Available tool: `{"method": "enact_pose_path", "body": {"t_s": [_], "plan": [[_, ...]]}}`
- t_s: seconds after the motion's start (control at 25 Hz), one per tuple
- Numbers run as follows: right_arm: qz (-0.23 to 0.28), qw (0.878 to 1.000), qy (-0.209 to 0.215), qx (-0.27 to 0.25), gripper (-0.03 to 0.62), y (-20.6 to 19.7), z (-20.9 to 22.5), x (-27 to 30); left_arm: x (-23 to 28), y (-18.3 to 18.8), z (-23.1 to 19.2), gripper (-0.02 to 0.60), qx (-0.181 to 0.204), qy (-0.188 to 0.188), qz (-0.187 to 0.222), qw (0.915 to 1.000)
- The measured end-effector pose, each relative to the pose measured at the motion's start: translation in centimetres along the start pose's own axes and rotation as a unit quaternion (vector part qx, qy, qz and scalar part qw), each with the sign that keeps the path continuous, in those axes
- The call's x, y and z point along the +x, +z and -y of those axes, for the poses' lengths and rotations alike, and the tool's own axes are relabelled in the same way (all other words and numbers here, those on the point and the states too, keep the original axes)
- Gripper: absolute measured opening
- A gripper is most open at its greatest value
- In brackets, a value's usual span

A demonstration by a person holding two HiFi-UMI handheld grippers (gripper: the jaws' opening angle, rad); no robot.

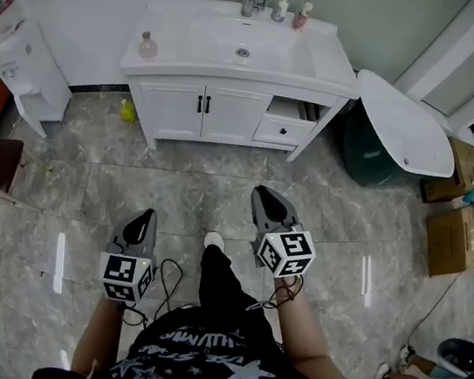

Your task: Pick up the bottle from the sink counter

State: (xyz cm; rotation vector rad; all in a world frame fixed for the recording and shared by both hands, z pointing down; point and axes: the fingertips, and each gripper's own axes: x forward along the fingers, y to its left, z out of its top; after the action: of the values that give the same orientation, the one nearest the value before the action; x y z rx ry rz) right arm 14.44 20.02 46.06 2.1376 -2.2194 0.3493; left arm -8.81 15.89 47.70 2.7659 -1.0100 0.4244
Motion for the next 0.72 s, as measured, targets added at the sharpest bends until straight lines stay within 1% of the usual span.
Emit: {"method": "enact_pose_path", "body": {"t_s": [0.08, 0.16, 0.28, 0.44, 0.52, 0.6, 0.72], "plan": [[-0.002, 1.0, 0.012, 0.011, 0.144, 0.7, 1.6, 2.9, 2.7, 1.3, -1.1, 0.015, 0.003, 0.004, -0.001, 1.0], [-0.005, 1.0, 0.019, 0.021, 0.203, 1.3, 3.5, 5.9, 5.5, 2.7, -2.4, 0.017, 0.005, 0.013, -0.002, 0.9999], [-0.013, 0.999, 0.031, 0.038, 0.26, 2.2, 6.4, 10.4, 9.7, 4.6, -4.2, 0.017, -0.005, 0.032, -0.007, 0.9995], [-0.021, 0.998, 0.048, 0.042, 0.285, 3.6, 9.8, 15.8, 14.6, 7.0, -5.7, 0.017, -0.018, 0.052, -0.009, 0.9984], [-0.021, 0.997, 0.057, 0.042, 0.287, 4.3, 11.2, 18.3, 16.7, 7.9, -6.7, 0.017, -0.035, 0.063, -0.006, 0.9974], [-0.023, 0.997, 0.067, 0.04, 0.287, 4.6, 12.0, 20.6, 18.0, 8.4, -8.0, 0.015, -0.056, 0.078, -0.002, 0.9954], [-0.032, 0.995, 0.091, 0.034, 0.288, 5.0, 11.9, 24.0, 18.7, 8.9, -10.3, 0.017, -0.063, 0.107, -0.001, 0.9922]]}}
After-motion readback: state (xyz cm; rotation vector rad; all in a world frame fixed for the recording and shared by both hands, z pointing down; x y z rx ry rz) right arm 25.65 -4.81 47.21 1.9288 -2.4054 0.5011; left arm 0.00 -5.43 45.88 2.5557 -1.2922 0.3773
